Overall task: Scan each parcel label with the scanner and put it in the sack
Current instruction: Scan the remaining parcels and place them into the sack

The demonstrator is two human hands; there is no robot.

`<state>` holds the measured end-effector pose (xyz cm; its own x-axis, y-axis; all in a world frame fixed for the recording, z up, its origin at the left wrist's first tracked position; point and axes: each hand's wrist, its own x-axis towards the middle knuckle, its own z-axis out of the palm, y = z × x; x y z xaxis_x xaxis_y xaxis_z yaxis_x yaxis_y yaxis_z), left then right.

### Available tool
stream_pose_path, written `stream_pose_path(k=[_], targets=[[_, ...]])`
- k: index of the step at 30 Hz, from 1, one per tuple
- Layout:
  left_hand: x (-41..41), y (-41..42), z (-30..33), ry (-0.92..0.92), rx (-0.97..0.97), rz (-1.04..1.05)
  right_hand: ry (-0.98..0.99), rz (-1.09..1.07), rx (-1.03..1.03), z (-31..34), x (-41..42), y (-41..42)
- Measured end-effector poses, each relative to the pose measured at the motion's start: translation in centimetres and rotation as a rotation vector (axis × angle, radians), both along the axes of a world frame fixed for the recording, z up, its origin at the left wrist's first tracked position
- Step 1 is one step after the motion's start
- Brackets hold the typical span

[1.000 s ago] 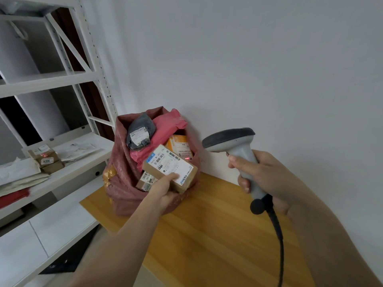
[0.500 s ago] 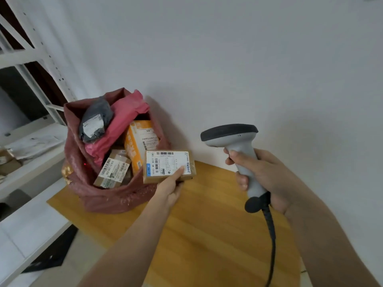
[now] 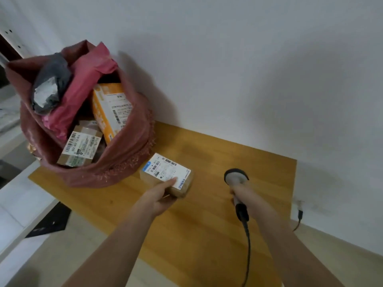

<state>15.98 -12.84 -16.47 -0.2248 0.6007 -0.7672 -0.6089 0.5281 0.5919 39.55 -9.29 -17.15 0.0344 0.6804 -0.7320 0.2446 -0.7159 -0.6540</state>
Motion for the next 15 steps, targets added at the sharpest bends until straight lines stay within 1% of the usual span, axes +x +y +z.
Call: stream_pose_path(k=[3,5,8,12,15], targets=[[-0.2,-1.0,-0.8,0.023,-0.014,-0.048,-0.073,0.166,0.007,-4.2,0.4,-1.8],[-0.3,-1.3,-1.1,0.030,-0.030,-0.056,-0.073,0.178,-0.021,-5.6,0.4,-2.8],[-0.4,-1.6,-1.3,0.042,-0.045,-0.071,-0.118,0.181,-0.061,-5.8,0.0,-3.7],[0.0,-1.8,-0.9,-0.017,-0.059,-0.036,-0.140,0.193,-0.001,-5.7,-0.1,-4.2],[0.7,-2.1,-0.8,-0.032,-0.057,-0.058,-0.181,0.219,-0.016,-5.1,0.4,-5.1]])
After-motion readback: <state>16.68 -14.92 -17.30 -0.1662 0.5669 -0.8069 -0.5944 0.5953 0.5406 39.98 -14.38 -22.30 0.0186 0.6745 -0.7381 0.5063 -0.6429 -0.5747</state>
